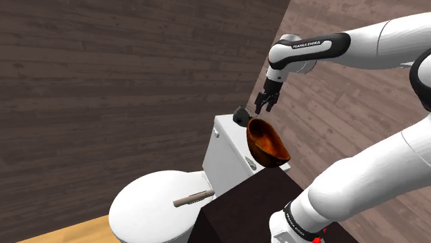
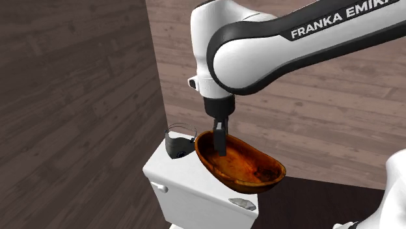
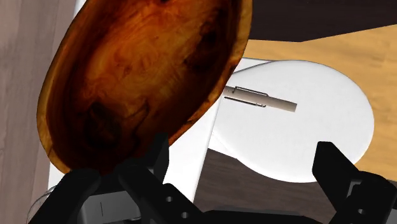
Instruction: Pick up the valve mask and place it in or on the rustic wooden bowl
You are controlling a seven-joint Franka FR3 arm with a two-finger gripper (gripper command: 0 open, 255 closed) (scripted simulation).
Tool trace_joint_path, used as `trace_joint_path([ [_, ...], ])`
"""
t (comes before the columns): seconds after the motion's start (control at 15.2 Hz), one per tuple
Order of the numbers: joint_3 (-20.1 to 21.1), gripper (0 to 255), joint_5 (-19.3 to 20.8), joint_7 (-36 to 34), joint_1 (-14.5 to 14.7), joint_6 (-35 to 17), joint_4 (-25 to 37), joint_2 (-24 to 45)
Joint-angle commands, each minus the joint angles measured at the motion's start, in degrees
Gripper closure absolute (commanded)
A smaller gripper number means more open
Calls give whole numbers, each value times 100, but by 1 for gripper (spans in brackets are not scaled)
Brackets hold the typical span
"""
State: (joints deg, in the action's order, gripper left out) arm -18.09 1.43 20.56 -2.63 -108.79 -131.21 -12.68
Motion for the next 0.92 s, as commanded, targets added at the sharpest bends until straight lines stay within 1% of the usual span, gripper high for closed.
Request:
trace_joint_path([
  [0.0, -126, 0, -69, 215, -34, -200, 249, 438],
  [0.4, -371, 0, -450, 837, -204, -590, 1159, 1745],
  [0.86, -410, 0, -1008, 1469, -620, -711, 2564, 3303],
])
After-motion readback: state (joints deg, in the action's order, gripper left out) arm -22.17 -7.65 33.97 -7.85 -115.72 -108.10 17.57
